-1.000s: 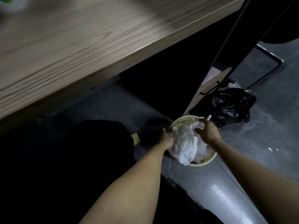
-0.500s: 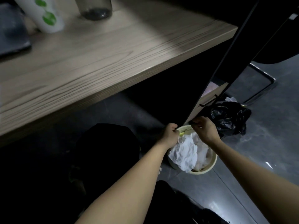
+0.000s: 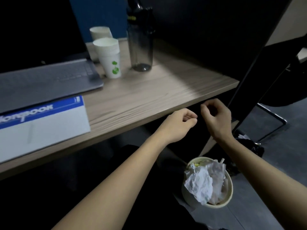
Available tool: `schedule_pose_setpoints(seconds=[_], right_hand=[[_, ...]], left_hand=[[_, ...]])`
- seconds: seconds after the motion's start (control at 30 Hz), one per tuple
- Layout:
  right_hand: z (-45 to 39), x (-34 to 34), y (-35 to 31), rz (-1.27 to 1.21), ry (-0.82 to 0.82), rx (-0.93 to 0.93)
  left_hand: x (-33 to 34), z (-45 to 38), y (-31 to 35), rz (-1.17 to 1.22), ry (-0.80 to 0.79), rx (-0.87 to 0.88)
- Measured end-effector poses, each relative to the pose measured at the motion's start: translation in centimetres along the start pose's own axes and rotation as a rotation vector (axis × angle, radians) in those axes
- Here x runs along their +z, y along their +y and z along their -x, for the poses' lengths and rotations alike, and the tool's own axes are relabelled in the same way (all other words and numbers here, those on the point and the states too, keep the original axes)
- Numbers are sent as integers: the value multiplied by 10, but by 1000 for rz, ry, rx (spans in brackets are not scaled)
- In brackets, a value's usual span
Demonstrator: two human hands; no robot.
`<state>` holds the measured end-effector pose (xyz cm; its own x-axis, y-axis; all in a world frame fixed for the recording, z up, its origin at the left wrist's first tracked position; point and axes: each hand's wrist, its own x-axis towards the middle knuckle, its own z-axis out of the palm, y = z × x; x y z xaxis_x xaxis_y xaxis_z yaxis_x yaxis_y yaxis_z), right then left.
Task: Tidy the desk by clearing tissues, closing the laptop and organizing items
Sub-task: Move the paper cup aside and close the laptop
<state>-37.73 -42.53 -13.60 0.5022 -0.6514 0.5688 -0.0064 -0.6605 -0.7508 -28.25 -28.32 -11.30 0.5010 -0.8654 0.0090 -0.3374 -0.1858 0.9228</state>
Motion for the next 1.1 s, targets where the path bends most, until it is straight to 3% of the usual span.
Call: schedule_pose_setpoints(seconds=[0.27,0.43,0.73,1.1], right_hand=[[-46,5,-79,-9,-54,-134],[-67,35,-124,-40,-117,-186],[-103,118,-183,-53,-305,-300],[-148,187,-197,208,-573,-327]], left_hand=[[-71,41,61,138,104,0],[-138,61,78,98,232,7],[-262,78,46,-1,536,-65],[-329,55,16,-186,588,-106]])
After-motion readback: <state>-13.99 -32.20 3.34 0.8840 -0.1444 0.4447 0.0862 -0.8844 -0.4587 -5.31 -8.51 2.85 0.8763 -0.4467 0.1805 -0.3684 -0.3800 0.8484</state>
